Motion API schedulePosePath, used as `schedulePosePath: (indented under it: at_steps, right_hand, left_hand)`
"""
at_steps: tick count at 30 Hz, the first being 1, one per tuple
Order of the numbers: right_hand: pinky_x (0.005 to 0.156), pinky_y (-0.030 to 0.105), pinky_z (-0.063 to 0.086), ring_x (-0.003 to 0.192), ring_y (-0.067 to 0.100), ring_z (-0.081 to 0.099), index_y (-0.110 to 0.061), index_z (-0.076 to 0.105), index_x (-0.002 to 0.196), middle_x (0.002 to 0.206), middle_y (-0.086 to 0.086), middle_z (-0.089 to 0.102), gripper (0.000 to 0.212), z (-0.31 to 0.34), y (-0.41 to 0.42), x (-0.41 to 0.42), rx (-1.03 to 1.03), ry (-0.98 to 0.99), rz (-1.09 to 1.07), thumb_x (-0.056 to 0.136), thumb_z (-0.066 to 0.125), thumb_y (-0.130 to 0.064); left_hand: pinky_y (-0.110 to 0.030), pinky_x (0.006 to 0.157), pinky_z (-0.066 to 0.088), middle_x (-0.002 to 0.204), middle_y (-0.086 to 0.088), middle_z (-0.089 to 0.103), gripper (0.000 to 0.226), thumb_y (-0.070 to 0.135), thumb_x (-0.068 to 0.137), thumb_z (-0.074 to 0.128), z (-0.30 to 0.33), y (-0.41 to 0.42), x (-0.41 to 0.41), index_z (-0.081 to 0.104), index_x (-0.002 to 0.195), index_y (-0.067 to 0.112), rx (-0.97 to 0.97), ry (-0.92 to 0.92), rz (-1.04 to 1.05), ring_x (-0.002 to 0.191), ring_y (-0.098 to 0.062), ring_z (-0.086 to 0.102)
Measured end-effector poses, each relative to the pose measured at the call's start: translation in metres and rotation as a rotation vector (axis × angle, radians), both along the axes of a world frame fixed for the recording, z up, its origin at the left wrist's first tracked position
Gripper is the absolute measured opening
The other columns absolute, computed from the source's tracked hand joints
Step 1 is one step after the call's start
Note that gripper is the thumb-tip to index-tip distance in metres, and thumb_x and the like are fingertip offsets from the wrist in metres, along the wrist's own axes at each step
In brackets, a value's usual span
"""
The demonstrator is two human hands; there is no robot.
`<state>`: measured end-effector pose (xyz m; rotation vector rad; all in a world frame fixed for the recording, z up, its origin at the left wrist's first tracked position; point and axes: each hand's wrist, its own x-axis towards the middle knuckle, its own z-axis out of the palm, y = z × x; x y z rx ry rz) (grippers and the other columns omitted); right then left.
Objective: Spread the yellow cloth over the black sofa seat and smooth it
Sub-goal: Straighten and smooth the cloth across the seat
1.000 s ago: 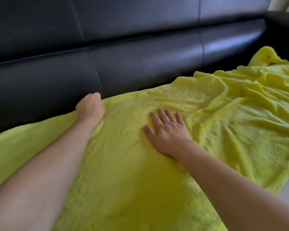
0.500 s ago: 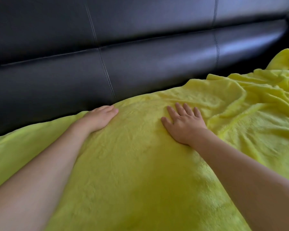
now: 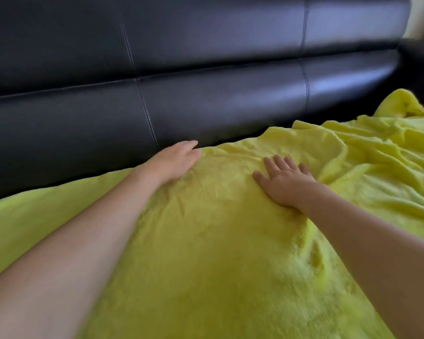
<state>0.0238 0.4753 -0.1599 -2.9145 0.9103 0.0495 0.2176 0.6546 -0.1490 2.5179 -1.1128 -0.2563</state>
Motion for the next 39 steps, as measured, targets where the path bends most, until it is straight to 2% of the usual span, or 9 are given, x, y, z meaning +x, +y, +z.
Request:
schedulePosePath:
  at_steps: [4,7,11,14,16,19,25,31,39]
  right_hand:
    - [0.120,0.049,-0.002,0.150,0.024,-0.003,-0.030,0.003,0.155,0.163,-0.001,-0.002,0.073,-0.012,-0.006,0.001,0.018,-0.003,-0.022,0.093,0.011,-0.068]
    - [0.120,0.049,-0.001,0.150,0.025,-0.003,-0.031,0.003,0.155,0.163,-0.001,-0.002,0.074,-0.010,-0.009,0.002,0.015,0.016,-0.037,0.092,0.011,-0.070]
    - [0.120,0.048,-0.003,0.150,0.024,-0.003,-0.030,0.005,0.155,0.163,0.000,-0.002,0.074,-0.010,-0.007,0.002,0.052,0.011,-0.024,0.093,0.011,-0.068]
    - [0.119,0.050,-0.002,0.149,0.023,0.005,-0.023,0.023,0.153,0.163,0.005,0.009,0.065,0.003,-0.014,-0.006,0.035,-0.201,-0.056,0.098,0.017,-0.057]
    - [0.119,0.049,-0.002,0.149,0.023,0.008,-0.020,0.030,0.150,0.161,0.006,0.015,0.059,0.012,-0.022,-0.021,-0.076,-0.373,-0.083,0.100,0.022,-0.050]
    - [0.118,0.048,-0.009,0.150,0.022,0.000,-0.024,0.020,0.153,0.163,0.004,0.007,0.063,0.008,-0.040,-0.060,-0.168,-0.330,-0.118,0.099,0.018,-0.055]
    - [0.119,0.046,-0.007,0.149,0.019,-0.010,-0.030,-0.002,0.155,0.162,-0.002,-0.013,0.070,-0.017,-0.068,-0.097,0.077,-0.297,-0.291,0.095,0.011,-0.063]
    - [0.117,0.042,-0.018,0.146,0.016,-0.022,-0.024,-0.017,0.153,0.159,-0.001,-0.026,0.082,-0.018,-0.066,-0.139,-0.059,-0.331,-0.268,0.090,0.003,-0.071]
    - [0.120,0.042,-0.010,0.149,0.017,-0.011,-0.020,-0.003,0.156,0.163,0.001,-0.012,0.081,-0.020,-0.069,-0.160,0.060,-0.223,-0.287,0.091,0.004,-0.068]
  left_hand:
    - [-0.033,0.121,0.008,0.161,0.008,0.014,0.063,0.056,0.101,0.023,-0.011,-0.044,-0.002,0.022,0.154,0.022,0.259,0.022,-0.075,0.149,-0.014,0.012]
    - [-0.036,0.115,0.025,0.152,-0.001,0.038,0.053,0.048,0.102,0.027,-0.004,-0.066,-0.009,0.046,0.142,0.019,0.124,0.000,-0.030,0.141,-0.022,0.033]
    - [-0.029,0.120,0.006,0.162,0.003,0.013,0.054,0.041,0.105,0.023,-0.010,-0.086,-0.016,0.022,0.154,0.019,0.241,-0.012,-0.176,0.149,-0.013,0.011]
    - [-0.034,0.117,0.022,0.158,0.004,0.026,0.050,0.037,0.103,0.029,-0.004,-0.100,-0.020,0.036,0.150,0.021,0.113,-0.079,-0.132,0.144,-0.018,0.026]
    - [-0.029,0.120,0.010,0.161,0.007,0.016,0.052,0.039,0.104,0.027,-0.010,-0.107,-0.028,0.026,0.153,0.022,0.091,-0.051,-0.227,0.147,-0.010,0.013]
    - [-0.028,0.119,-0.002,0.163,0.009,0.002,0.061,0.051,0.103,0.020,-0.012,-0.121,-0.033,0.012,0.156,0.024,0.247,0.002,-0.233,0.148,-0.007,0.001]
    - [-0.039,0.121,0.000,0.163,0.011,0.000,0.070,0.067,0.095,0.018,-0.015,-0.146,-0.096,0.008,0.155,0.033,0.178,-0.145,-0.327,0.149,-0.010,-0.001]
    - [-0.051,0.119,0.002,0.163,0.009,0.002,0.068,0.064,0.096,0.019,-0.005,-0.158,-0.110,0.013,0.155,0.029,0.148,-0.159,-0.204,0.149,-0.012,0.003]
    - [-0.052,0.119,0.004,0.163,0.007,0.008,0.064,0.061,0.097,0.019,-0.018,-0.162,-0.134,0.015,0.154,0.032,0.178,-0.237,-0.187,0.149,-0.016,0.009]
